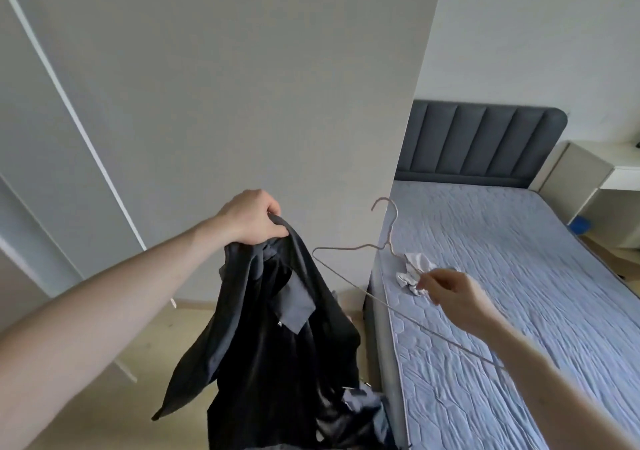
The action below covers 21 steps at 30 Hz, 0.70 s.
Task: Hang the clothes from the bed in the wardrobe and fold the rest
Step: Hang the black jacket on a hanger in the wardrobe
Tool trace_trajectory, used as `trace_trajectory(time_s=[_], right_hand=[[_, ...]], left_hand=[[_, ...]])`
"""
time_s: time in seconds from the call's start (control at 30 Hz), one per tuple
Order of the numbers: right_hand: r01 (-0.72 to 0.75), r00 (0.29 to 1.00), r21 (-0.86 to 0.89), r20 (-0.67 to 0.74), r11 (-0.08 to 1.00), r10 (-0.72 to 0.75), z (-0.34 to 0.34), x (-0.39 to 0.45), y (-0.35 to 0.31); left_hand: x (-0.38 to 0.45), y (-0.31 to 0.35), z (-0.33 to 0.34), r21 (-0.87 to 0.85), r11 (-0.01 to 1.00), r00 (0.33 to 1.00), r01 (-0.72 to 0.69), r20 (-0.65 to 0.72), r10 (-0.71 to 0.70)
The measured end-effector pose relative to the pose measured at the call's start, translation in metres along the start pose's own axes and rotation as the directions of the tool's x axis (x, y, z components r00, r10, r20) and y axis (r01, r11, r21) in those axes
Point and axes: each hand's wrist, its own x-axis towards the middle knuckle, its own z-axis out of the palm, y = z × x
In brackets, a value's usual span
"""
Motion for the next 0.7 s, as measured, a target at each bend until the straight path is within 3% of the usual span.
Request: trace_trajectory(time_s=[0.17,0.43,0.7], right_hand=[[0.147,0.989,-0.004,0.015,0.989,-0.147,-0.008,-0.019,-0.029],[0.260,0.965,-0.035,0.032,0.965,-0.259,-0.017,-0.038,-0.043],[0.281,0.958,-0.037,0.068,0.959,-0.278,0.005,-0.038,-0.053]], left_hand=[[0.006,-0.013,0.005,0.153,0.987,0.999,0.046,-0.031,-0.042],[0.004,-0.035,0.002,0.170,0.973,0.984,0.155,-0.111,-0.137],[-0.012,-0.020,-0.022,0.132,0.988,0.984,0.077,-0.170,-0.054]])
